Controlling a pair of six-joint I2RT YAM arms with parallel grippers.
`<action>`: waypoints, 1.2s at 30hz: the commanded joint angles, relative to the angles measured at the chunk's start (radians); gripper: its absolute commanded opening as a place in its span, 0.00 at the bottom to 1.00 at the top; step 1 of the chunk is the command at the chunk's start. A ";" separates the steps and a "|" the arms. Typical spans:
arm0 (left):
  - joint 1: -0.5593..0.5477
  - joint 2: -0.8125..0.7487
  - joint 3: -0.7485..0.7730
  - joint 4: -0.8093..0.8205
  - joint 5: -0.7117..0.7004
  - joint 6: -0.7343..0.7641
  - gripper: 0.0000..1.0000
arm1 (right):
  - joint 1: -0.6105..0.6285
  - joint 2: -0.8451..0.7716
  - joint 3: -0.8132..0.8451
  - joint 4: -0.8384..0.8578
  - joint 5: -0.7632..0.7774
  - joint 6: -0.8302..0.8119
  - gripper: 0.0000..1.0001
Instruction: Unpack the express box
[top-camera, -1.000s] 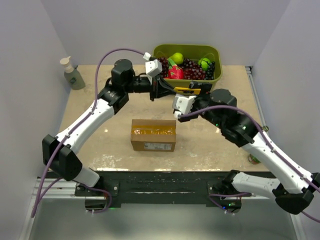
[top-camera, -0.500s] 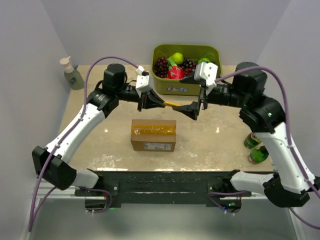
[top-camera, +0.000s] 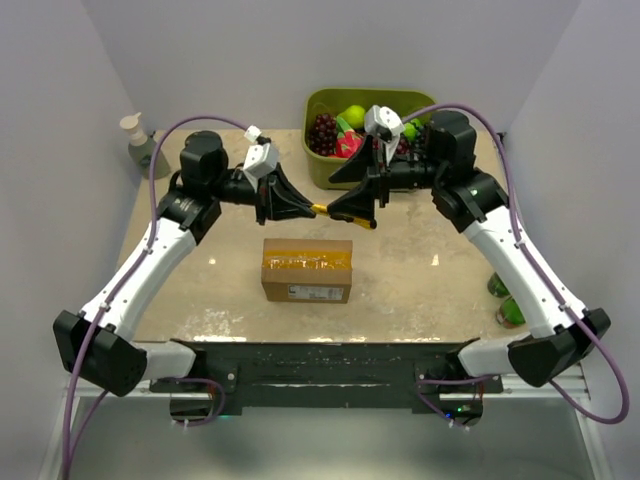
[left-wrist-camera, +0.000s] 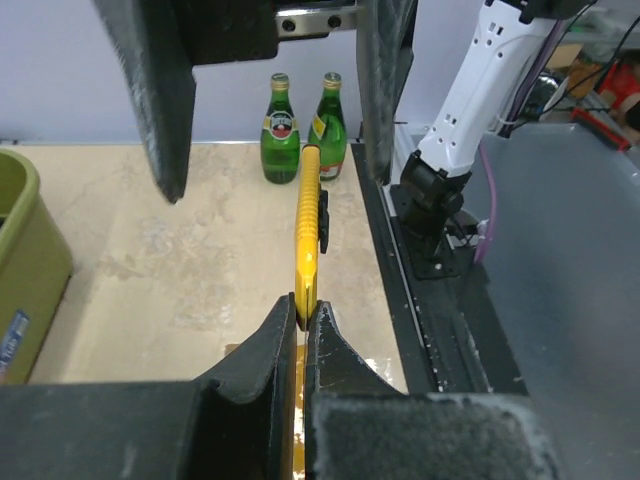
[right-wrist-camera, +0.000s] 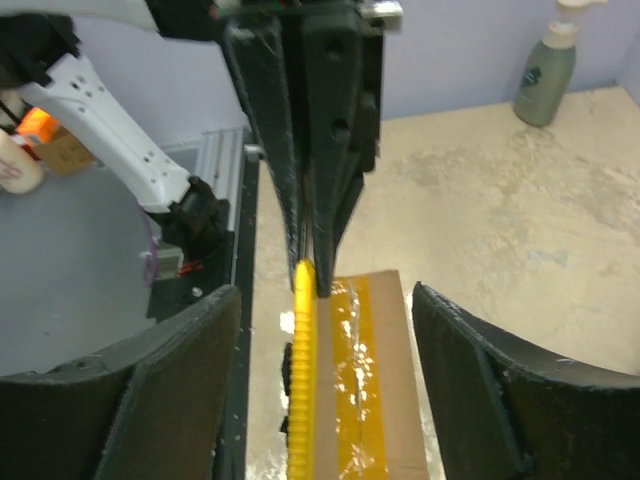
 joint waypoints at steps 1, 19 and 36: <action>0.011 -0.023 -0.032 0.187 0.027 -0.194 0.00 | 0.001 -0.016 -0.032 0.120 -0.123 0.111 0.68; 0.019 0.018 0.031 0.221 0.044 -0.269 0.00 | 0.004 -0.069 -0.120 0.102 -0.012 0.061 0.58; 0.019 0.024 0.022 0.270 0.050 -0.310 0.00 | 0.012 -0.044 -0.132 0.109 -0.032 0.067 0.38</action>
